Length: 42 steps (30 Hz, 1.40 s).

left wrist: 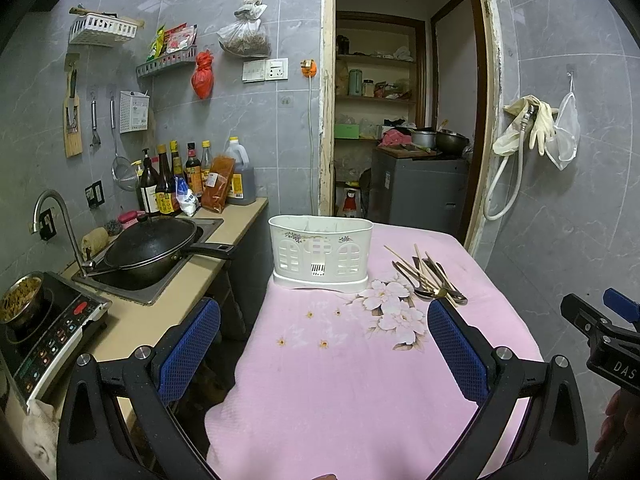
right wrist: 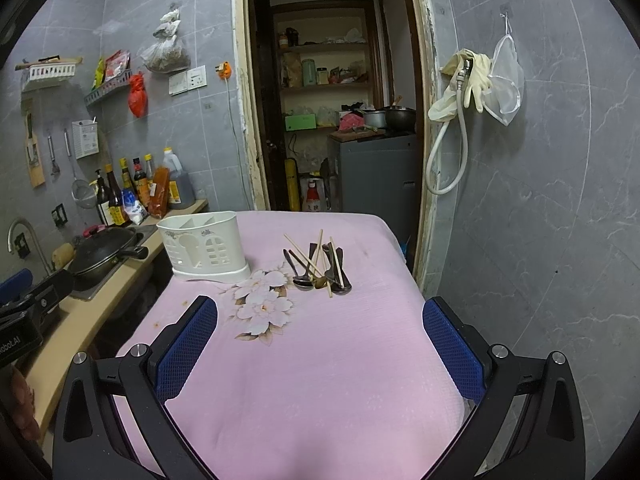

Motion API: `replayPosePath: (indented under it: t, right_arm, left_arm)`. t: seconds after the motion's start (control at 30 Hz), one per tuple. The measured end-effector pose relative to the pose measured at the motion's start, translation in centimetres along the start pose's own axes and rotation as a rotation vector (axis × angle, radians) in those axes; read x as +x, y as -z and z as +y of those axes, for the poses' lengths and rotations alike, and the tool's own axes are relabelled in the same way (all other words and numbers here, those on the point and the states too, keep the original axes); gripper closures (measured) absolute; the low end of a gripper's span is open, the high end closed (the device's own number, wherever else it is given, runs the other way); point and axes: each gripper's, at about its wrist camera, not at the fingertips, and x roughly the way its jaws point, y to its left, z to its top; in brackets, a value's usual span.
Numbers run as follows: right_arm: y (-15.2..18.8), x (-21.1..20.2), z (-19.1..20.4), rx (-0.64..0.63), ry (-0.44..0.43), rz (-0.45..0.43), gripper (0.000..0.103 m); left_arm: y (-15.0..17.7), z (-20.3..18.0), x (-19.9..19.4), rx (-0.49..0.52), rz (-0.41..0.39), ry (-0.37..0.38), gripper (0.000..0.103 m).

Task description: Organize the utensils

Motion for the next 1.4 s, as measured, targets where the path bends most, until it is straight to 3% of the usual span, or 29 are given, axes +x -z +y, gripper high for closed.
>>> replayPosePath:
  t: [1.4]
  right_arm:
    - [-0.2,1.7,-0.9,0.005,0.001,0.002,0.0]
  left_arm:
    - [-0.4,0.1,1.8,0.009,0.008,-0.001,0.001]
